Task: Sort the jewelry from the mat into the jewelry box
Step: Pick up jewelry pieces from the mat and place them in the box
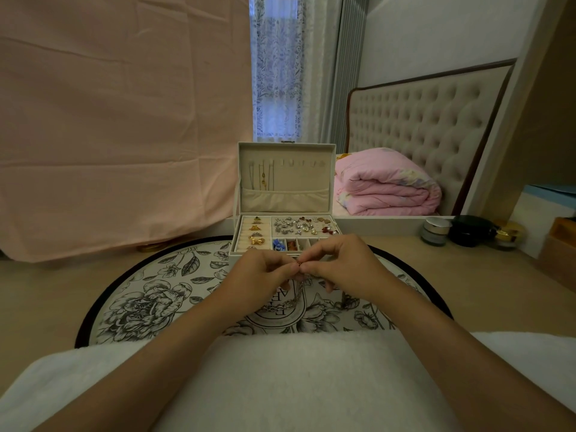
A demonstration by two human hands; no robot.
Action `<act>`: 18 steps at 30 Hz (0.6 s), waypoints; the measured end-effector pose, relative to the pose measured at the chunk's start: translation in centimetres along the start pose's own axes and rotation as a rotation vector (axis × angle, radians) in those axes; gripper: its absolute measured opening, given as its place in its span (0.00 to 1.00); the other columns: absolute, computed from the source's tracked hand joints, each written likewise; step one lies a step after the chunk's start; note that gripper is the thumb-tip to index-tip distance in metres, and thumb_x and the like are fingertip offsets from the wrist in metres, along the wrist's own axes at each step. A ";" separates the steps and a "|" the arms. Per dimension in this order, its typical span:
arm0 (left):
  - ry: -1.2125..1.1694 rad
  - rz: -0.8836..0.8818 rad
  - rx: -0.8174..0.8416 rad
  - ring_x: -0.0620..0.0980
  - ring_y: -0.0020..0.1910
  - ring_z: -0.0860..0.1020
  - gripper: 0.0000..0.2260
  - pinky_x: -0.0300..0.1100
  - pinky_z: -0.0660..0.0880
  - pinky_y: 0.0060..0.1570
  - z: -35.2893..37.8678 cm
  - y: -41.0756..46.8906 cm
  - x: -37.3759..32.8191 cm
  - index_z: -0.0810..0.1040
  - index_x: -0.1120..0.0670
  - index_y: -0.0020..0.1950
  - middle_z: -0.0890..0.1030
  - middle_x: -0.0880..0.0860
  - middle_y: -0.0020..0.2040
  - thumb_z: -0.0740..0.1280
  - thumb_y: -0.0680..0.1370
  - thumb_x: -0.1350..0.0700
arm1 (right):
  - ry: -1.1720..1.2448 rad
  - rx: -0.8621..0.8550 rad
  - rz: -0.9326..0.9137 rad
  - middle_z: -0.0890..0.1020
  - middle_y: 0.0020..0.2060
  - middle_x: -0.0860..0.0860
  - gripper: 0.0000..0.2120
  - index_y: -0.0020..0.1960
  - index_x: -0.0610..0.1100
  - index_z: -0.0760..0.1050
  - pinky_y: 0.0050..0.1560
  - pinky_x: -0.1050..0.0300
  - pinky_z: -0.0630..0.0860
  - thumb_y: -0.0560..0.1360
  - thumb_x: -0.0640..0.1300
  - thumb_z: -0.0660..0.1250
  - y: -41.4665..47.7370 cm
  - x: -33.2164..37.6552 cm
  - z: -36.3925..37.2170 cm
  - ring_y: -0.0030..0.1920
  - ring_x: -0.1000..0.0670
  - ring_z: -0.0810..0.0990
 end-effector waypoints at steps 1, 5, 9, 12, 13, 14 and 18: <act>0.070 0.028 0.020 0.60 0.42 0.81 0.07 0.56 0.79 0.44 -0.1 0.0 0.1 0.85 0.44 0.46 0.85 0.52 0.41 0.67 0.80 0.50 | -0.020 0.016 0.003 0.87 0.38 0.54 0.04 0.45 0.48 0.86 0.31 0.58 0.78 0.72 0.41 0.77 0.0 0.0 -0.1 0.26 0.52 0.78; 0.254 0.074 0.046 0.52 0.39 0.79 0.08 0.54 0.79 0.44 -0.3 -0.1 0.2 0.82 0.42 0.45 0.83 0.50 0.39 0.65 0.80 0.46 | -0.169 0.057 -0.028 0.86 0.36 0.56 0.03 0.43 0.51 0.86 0.34 0.57 0.79 0.74 0.44 0.76 0.1 0.1 -0.3 0.27 0.53 0.80; 0.340 0.075 0.054 0.45 0.36 0.77 0.08 0.46 0.76 0.40 -0.2 -0.2 -0.2 0.78 0.44 0.44 0.80 0.47 0.38 0.63 0.81 0.46 | -0.256 0.127 -0.046 0.84 0.39 0.54 0.05 0.43 0.54 0.83 0.41 0.54 0.83 0.77 0.46 0.72 0.4 -0.1 0.0 0.34 0.54 0.83; 0.290 0.033 0.134 0.45 0.36 0.75 0.07 0.43 0.75 0.39 0.0 -0.3 -0.3 0.76 0.45 0.45 0.79 0.46 0.38 0.62 0.81 0.49 | -0.293 0.202 -0.037 0.83 0.39 0.56 0.06 0.43 0.55 0.81 0.45 0.56 0.80 0.78 0.46 0.70 0.5 -0.3 0.0 0.39 0.58 0.81; 0.292 0.020 0.152 0.43 0.35 0.74 0.07 0.42 0.73 0.38 0.0 -0.4 -0.3 0.76 0.46 0.45 0.78 0.46 0.38 0.62 0.81 0.49 | -0.310 0.218 -0.038 0.83 0.39 0.56 0.05 0.44 0.55 0.81 0.45 0.58 0.78 0.78 0.47 0.70 0.5 -0.3 0.0 0.40 0.59 0.80; 0.293 0.010 0.163 0.43 0.35 0.73 0.07 0.41 0.72 0.38 0.1 -0.4 -0.2 0.75 0.47 0.45 0.77 0.45 0.37 0.62 0.81 0.50 | -0.306 0.229 -0.035 0.83 0.39 0.57 0.04 0.45 0.53 0.81 0.45 0.60 0.77 0.78 0.46 0.70 0.5 -0.4 0.0 0.40 0.59 0.79; 0.228 -0.035 0.152 0.45 0.33 0.70 0.10 0.40 0.68 0.35 -0.3 -0.4 -0.4 0.74 0.51 0.43 0.74 0.47 0.34 0.59 0.82 0.55 | -0.117 0.204 0.016 0.82 0.36 0.57 0.06 0.43 0.49 0.81 0.45 0.60 0.76 0.79 0.43 0.69 0.3 -0.5 -0.1 0.38 0.61 0.79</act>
Point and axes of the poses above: each hand's wrist, its own y-axis towards the middle knuckle, its own z-axis out of the palm, x = y × z, the point moved 1 cm from there along y, towards the middle knuckle
